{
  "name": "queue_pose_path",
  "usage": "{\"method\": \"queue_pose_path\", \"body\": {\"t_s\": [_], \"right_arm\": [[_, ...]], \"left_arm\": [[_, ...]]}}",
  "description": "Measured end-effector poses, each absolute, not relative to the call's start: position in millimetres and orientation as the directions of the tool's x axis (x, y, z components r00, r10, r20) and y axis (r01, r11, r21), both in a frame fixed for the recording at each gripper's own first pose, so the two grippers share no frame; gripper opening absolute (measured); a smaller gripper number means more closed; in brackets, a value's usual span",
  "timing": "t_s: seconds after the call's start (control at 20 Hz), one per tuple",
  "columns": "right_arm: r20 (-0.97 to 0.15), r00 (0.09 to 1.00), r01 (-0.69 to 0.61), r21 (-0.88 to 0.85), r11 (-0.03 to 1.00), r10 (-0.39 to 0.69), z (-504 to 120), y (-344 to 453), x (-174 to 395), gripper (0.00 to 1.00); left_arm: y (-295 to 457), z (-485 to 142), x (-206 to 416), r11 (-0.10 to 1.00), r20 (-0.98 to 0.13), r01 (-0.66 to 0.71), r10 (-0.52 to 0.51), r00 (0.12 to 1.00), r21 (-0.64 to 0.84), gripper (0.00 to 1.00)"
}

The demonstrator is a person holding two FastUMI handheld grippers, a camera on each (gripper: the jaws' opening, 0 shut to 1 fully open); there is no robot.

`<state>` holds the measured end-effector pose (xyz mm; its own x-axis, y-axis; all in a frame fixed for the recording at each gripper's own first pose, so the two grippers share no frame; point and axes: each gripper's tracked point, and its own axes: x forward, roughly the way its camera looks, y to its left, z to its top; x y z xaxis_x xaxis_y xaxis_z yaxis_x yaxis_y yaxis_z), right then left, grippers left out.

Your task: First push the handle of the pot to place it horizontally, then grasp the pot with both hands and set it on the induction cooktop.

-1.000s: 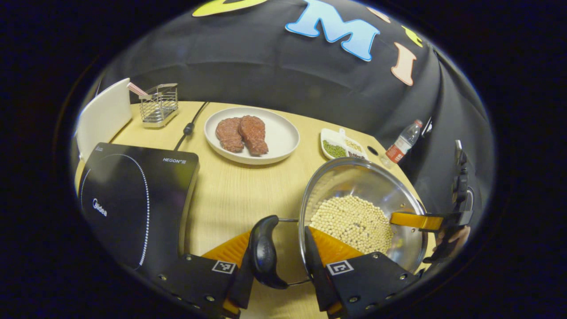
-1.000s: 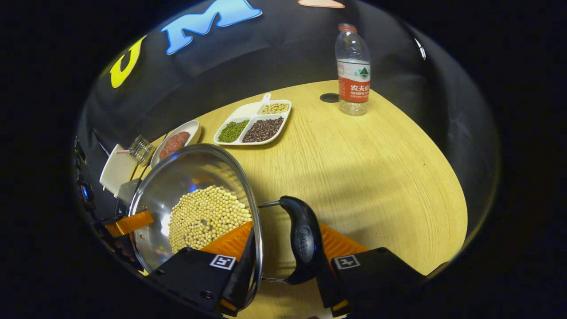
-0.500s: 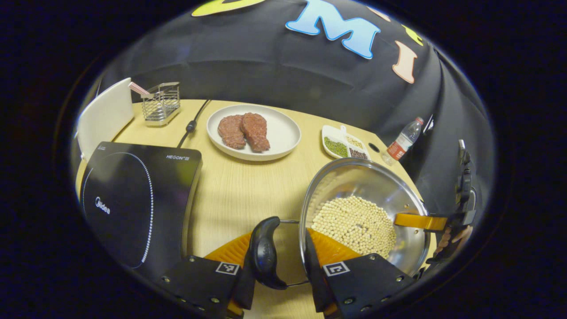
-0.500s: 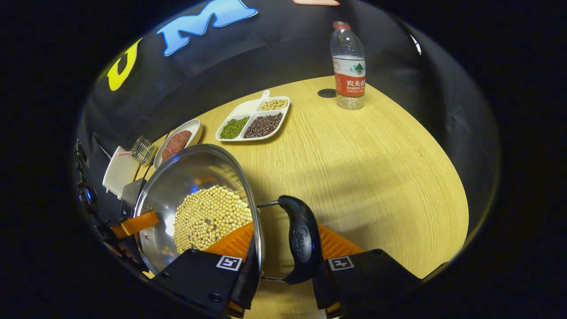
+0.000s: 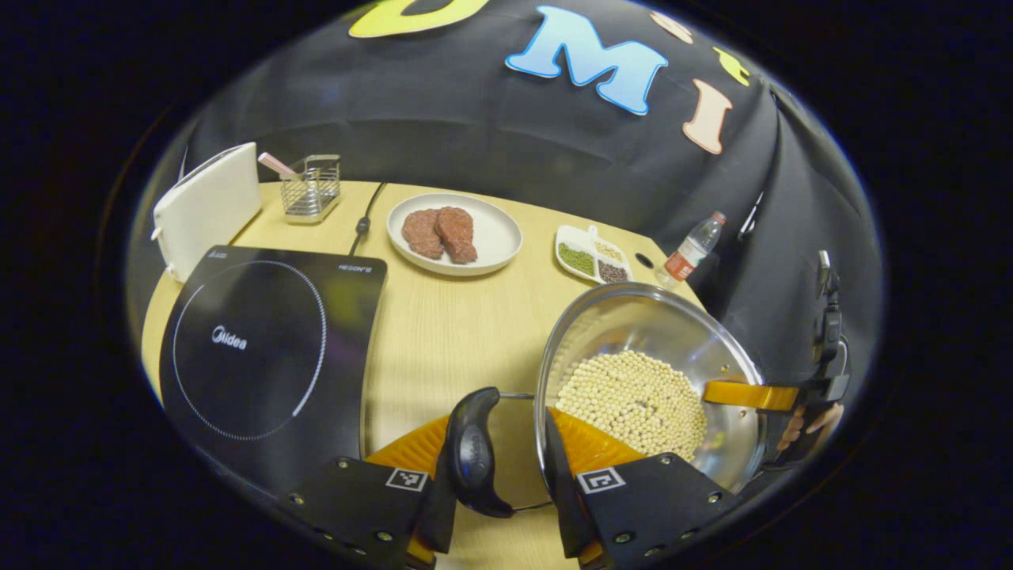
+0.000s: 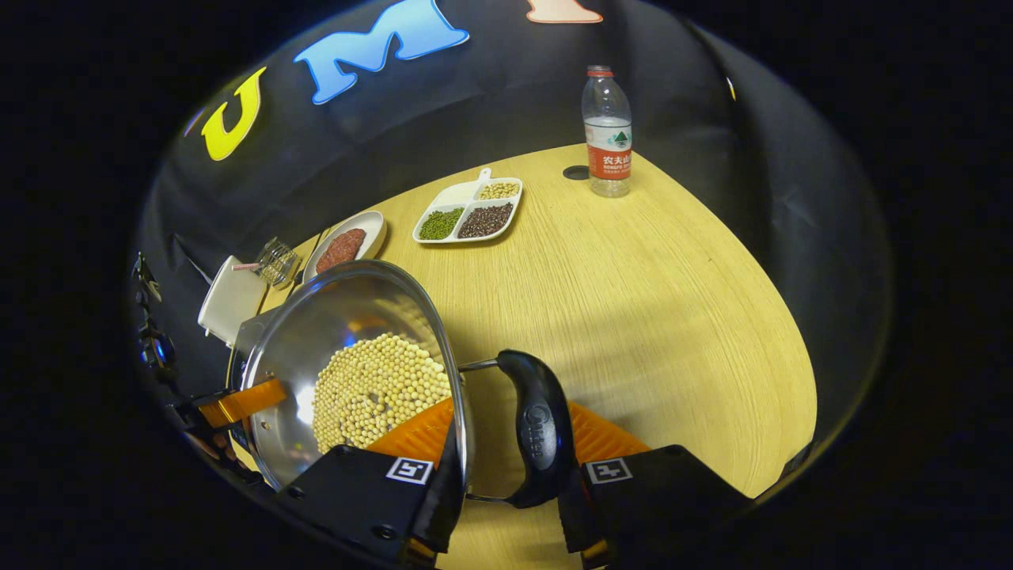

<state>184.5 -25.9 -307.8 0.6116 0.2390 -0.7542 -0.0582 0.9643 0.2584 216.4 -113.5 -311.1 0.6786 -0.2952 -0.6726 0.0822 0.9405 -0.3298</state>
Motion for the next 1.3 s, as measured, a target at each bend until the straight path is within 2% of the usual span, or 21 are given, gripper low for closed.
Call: {"method": "queue_pose_path", "body": {"t_s": [0.1, 0.15, 0.2, 0.25, 0.3, 0.4, 0.45, 0.6, 0.65, 0.8, 0.9, 1.0, 1.2, 1.25, 1.3], "right_arm": [[-0.755, 0.612, -0.051, 0.26, 0.964, 0.236, -296.8, -25.0, 162.4, 0.53], [-0.758, 0.608, -0.051, 0.259, 0.965, 0.236, -292.1, -23.6, 150.6, 0.55], [-0.761, 0.604, -0.05, 0.261, 0.964, 0.237, -289.2, -20.5, 139.3, 0.53], [-0.764, 0.599, -0.049, 0.263, 0.963, 0.239, -286.8, -16.8, 129.4, 0.55], [-0.765, 0.597, -0.048, 0.265, 0.963, 0.24, -282.6, -13.1, 119.2, 0.53], [-0.764, 0.602, -0.049, 0.255, 0.966, 0.232, -277.7, -4.7, 104.0, 0.56], [-0.764, 0.604, -0.046, 0.252, 0.967, 0.228, -275.5, -0.6, 97.4, 0.55], [-0.764, 0.601, -0.046, 0.26, 0.964, 0.235, -268.4, 17.7, 73.4, 0.53], [-0.761, 0.603, -0.048, 0.263, 0.963, 0.238, -266.8, 26.0, 67.5, 0.53], [-0.755, 0.605, -0.06, 0.274, 0.96, 0.253, -256.6, 50.9, 59.4, 0.55], [-0.752, 0.604, -0.073, 0.278, 0.958, 0.264, -254.5, 73.6, 54.7, 0.53], [-0.752, 0.599, -0.095, 0.275, 0.957, 0.275, -251.1, 94.4, 51.3, 0.53], [-0.74, 0.597, -0.14, 0.284, 0.949, 0.309, -246.0, 140.8, 58.2, 0.53], [-0.739, 0.594, -0.149, 0.287, 0.946, 0.318, -244.3, 152.4, 61.4, 0.55], [-0.738, 0.592, -0.154, 0.29, 0.945, 0.323, -242.6, 162.7, 64.0, 0.53]], "left_arm": [[-110.6, -299.1, 197.0, 0.939, -0.671, 0.085, -0.301, 0.677, -0.334, 0.56], [-107.3, -292.3, 189.1, 0.94, -0.669, 0.089, -0.3, 0.68, -0.331, 0.56], [-103.2, -286.2, 179.4, 0.94, -0.668, 0.094, -0.302, 0.68, -0.329, 0.53], [-98.2, -280.0, 170.2, 0.941, -0.669, 0.095, -0.3, 0.68, -0.325, 0.54], [-92.0, -275.5, 162.2, 0.942, -0.669, 0.097, -0.298, 0.681, -0.32, 0.54], [-82.4, -273.0, 148.1, 0.94, -0.672, 0.1, -0.304, 0.676, -0.325, 0.55], [-77.3, -271.5, 141.4, 0.938, -0.674, 0.096, -0.308, 0.671, -0.333, 0.49], [-53.9, -260.1, 122.7, 0.939, -0.662, 0.101, -0.306, 0.685, -0.329, 0.56], [-44.6, -257.9, 116.7, 0.94, -0.657, 0.098, -0.3, 0.691, -0.326, 0.55], [-13.1, -253.0, 104.5, 0.943, -0.651, 0.073, -0.278, 0.706, -0.323, 0.49], [9.7, -248.4, 98.9, 0.946, -0.644, 0.063, -0.264, 0.718, -0.319, 0.52], [32.7, -245.0, 95.9, 0.948, -0.638, 0.049, -0.25, 0.729, -0.315, 0.49], [79.0, -243.0, 93.8, 0.948, -0.627, 0.007, -0.215, 0.748, -0.318, 0.49], [89.4, -243.0, 94.5, 0.947, -0.626, -0.006, -0.207, 0.752, -0.32, 0.49], [99.7, -241.3, 94.9, 0.947, -0.623, -0.016, -0.199, 0.756, -0.322, 0.49]]}}
